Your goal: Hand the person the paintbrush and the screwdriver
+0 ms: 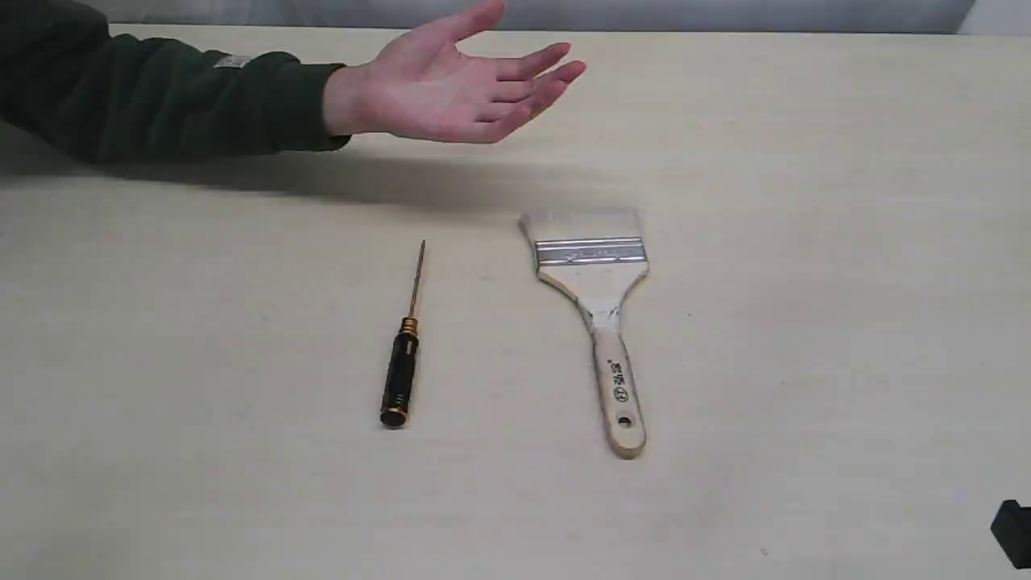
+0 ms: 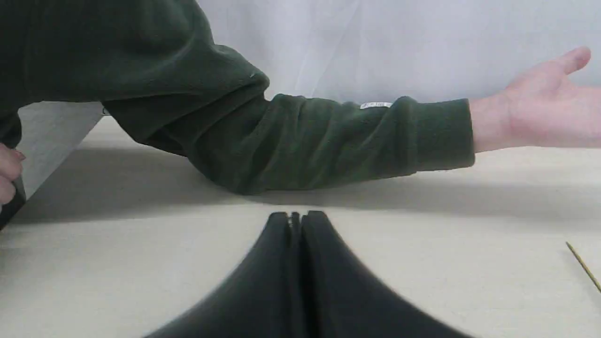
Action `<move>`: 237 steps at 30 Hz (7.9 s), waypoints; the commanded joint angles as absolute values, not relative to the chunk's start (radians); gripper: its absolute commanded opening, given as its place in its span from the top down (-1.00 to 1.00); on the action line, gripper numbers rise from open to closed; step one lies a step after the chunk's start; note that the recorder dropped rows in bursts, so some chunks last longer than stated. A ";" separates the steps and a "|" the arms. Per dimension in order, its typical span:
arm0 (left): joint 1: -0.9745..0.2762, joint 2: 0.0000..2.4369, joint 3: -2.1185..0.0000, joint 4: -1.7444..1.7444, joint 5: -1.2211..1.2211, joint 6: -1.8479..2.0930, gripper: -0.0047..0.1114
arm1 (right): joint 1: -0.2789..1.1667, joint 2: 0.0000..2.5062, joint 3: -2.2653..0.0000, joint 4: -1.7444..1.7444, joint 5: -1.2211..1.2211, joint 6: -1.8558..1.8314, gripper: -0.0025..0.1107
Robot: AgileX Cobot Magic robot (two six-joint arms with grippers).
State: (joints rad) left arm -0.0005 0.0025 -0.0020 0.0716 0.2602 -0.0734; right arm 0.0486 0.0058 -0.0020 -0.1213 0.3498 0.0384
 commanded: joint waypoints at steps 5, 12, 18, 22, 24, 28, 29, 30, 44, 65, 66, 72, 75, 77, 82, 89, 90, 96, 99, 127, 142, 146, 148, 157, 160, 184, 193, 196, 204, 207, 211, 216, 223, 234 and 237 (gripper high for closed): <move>-0.007 0.000 0.000 0.067 0.252 -0.075 0.92 | 0.044 0.000 0.000 -0.120 0.347 0.030 0.88; -0.007 0.000 0.000 0.067 0.252 -0.075 0.92 | 0.044 0.000 0.000 -0.120 0.278 0.030 0.88; -0.007 0.000 0.000 0.067 0.252 -0.075 0.92 | 0.044 0.000 0.000 -0.120 0.125 0.030 0.88; -0.007 0.000 0.000 0.069 0.249 -0.075 0.92 | 0.044 0.000 0.000 -0.120 0.093 0.030 0.88; -0.007 0.000 0.000 0.069 0.249 -0.075 0.92 | 0.044 0.000 0.000 -0.108 0.093 0.032 0.88; -0.007 0.000 0.000 0.069 0.249 -0.075 0.92 | 0.044 0.000 0.000 -0.050 0.093 0.037 0.88; -0.007 0.000 0.000 0.069 0.249 -0.075 0.92 | 0.044 0.000 0.000 -0.037 0.091 0.037 0.88; -0.007 0.000 0.000 0.069 0.249 -0.075 0.92 | 0.044 0.000 0.000 -0.031 0.089 0.037 0.88; -0.007 0.000 0.000 0.069 0.249 -0.075 0.92 | 0.044 0.000 0.000 -0.029 0.071 0.037 0.88; -0.007 0.000 0.000 0.069 0.251 -0.075 0.92 | 0.048 0.000 -0.002 0.323 -0.094 0.052 0.88; -0.007 0.000 0.000 0.069 0.251 -0.075 0.92 | 0.048 0.000 -0.020 0.320 -0.078 0.047 0.88; -0.007 0.000 0.000 0.069 0.251 -0.075 0.92 | 0.048 0.024 -0.185 0.324 0.030 0.042 0.88; -0.007 0.000 0.000 0.069 0.251 -0.075 0.92 | 0.048 0.093 -0.308 0.324 0.086 0.028 0.88; -0.007 0.000 0.000 0.069 0.251 -0.075 0.92 | 0.048 0.159 -0.388 0.324 0.151 0.000 0.88; -0.007 0.000 0.000 0.071 0.249 -0.075 0.92 | 0.048 0.382 -0.594 0.397 0.294 -0.136 0.88; -0.007 0.000 0.000 0.071 0.249 -0.075 0.92 | 0.048 0.696 -0.796 0.714 0.452 -0.520 0.88; -0.007 0.000 0.000 0.071 0.249 -0.075 0.92 | 0.048 0.736 -0.815 0.735 0.463 -0.541 0.88; -0.007 0.000 0.000 0.071 0.249 -0.075 0.92 | 0.048 0.967 -0.896 0.740 0.512 -0.564 0.88; -0.007 0.000 0.000 0.071 0.249 -0.075 0.92 | 0.057 1.085 -0.926 0.740 0.547 -0.574 0.88; -0.007 0.000 0.000 0.067 0.252 -0.075 0.92 | 0.396 1.745 -1.034 0.396 0.502 -0.242 -0.03; -0.007 0.000 0.000 0.069 0.248 -0.075 0.92 | 0.398 1.887 -1.034 0.428 0.525 -0.243 -0.03; -0.007 0.000 0.000 0.069 0.248 -0.075 0.92 | 0.398 1.892 -1.034 0.428 0.548 -0.243 -0.03; -0.007 0.000 0.000 0.069 0.248 -0.075 0.92 | 0.398 1.895 -1.034 0.428 0.554 -0.243 -0.03; -0.007 0.000 0.000 0.069 0.248 -0.075 0.92 | 0.398 1.948 -1.034 0.429 0.570 -0.238 -0.03; -0.007 0.000 0.000 0.069 0.248 -0.075 0.92 | 0.398 1.964 -1.034 0.429 0.561 -0.229 -0.03; -0.007 0.000 0.000 0.067 0.250 -0.075 0.92 | 0.466 2.060 -1.150 0.120 0.693 0.009 0.14; -0.007 0.000 0.000 0.067 0.250 -0.075 0.92 | 0.466 2.060 -1.150 -0.022 0.734 0.046 0.78; -0.007 0.000 0.000 0.069 0.247 -0.075 0.92 | 0.466 2.060 -1.150 -0.026 0.714 0.039 0.88; -0.007 0.000 0.000 0.070 0.249 -0.075 0.92 | 0.466 2.031 -1.103 -0.035 0.603 0.047 0.88; -0.007 0.000 0.000 0.070 0.249 -0.075 0.92 | 0.466 1.982 -1.054 -0.035 0.532 0.066 0.88; -0.007 0.000 0.000 0.068 0.249 -0.075 0.92 | 0.466 1.903 -0.995 -0.035 0.473 0.068 0.88; -0.007 0.000 0.000 0.068 0.249 -0.075 0.92 | 0.466 1.762 -0.909 -0.032 0.396 0.090 0.88; -0.007 0.000 0.000 0.068 0.249 -0.075 0.92 | 0.466 1.572 -0.835 -0.030 0.391 0.094 0.88; -0.007 0.000 0.000 0.067 0.250 -0.075 0.92 | 0.468 1.355 -0.787 0.017 0.372 0.094 0.88; -0.007 0.000 0.000 0.067 0.250 -0.075 0.92 | 0.468 1.350 -0.832 0.017 0.381 0.092 0.88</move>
State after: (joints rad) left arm -0.0005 0.0025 -0.0020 0.0716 0.2602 -0.0734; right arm 0.4711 1.3616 -0.8100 0.0139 0.3980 0.0908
